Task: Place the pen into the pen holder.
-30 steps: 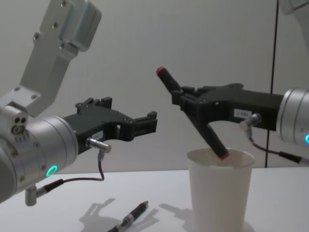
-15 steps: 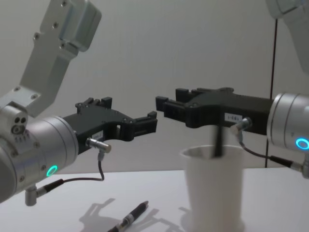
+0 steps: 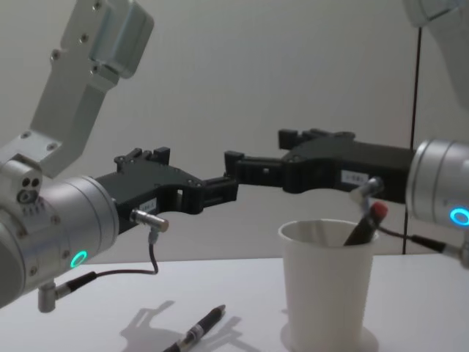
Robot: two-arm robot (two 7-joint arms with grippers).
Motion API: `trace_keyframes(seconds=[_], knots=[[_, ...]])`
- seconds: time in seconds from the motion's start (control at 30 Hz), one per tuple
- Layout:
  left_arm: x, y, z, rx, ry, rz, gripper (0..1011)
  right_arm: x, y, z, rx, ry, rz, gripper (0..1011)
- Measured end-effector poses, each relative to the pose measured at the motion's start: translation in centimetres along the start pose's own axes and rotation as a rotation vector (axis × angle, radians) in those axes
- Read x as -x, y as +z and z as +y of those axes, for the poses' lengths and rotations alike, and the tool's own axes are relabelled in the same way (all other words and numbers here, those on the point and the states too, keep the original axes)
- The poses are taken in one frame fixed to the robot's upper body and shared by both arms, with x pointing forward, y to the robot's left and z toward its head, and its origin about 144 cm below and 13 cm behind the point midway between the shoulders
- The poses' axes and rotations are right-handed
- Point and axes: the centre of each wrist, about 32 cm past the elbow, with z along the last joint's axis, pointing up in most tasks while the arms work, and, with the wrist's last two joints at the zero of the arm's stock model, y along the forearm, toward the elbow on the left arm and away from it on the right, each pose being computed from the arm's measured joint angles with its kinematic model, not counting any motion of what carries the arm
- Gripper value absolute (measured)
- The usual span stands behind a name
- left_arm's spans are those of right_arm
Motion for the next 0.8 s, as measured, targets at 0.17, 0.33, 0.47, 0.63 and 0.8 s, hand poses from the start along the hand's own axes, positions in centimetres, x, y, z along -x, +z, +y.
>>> trace_keyframes(seconds=[0.17, 0.33, 0.47, 0.63, 0.8], knots=[[0.0, 0.0, 0.0, 0.0, 0.0, 0.0, 1001, -0.7, 0.4, -1.1, 0.001, -0.031, -0.009, 1001], [0.0, 0.0, 0.0, 0.0, 0.0, 0.0, 1001, -1.5, 0.7, -2.6, 0.008, -0.073, -0.013, 1002], [0.0, 0.0, 0.0, 0.0, 0.0, 0.0, 1001, -2.2, 0.6, -4.4, 0.023, -0.127, -0.008, 1002], [0.0, 0.0, 0.0, 0.0, 0.0, 0.0, 1001, -2.8, 0.3, -6.2, 0.042, -0.186, 0.001, 1001], [0.0, 0.0, 0.0, 0.0, 0.0, 0.0, 1001, -3.3, -0.2, -8.5, 0.069, -0.259, 0.017, 1002]])
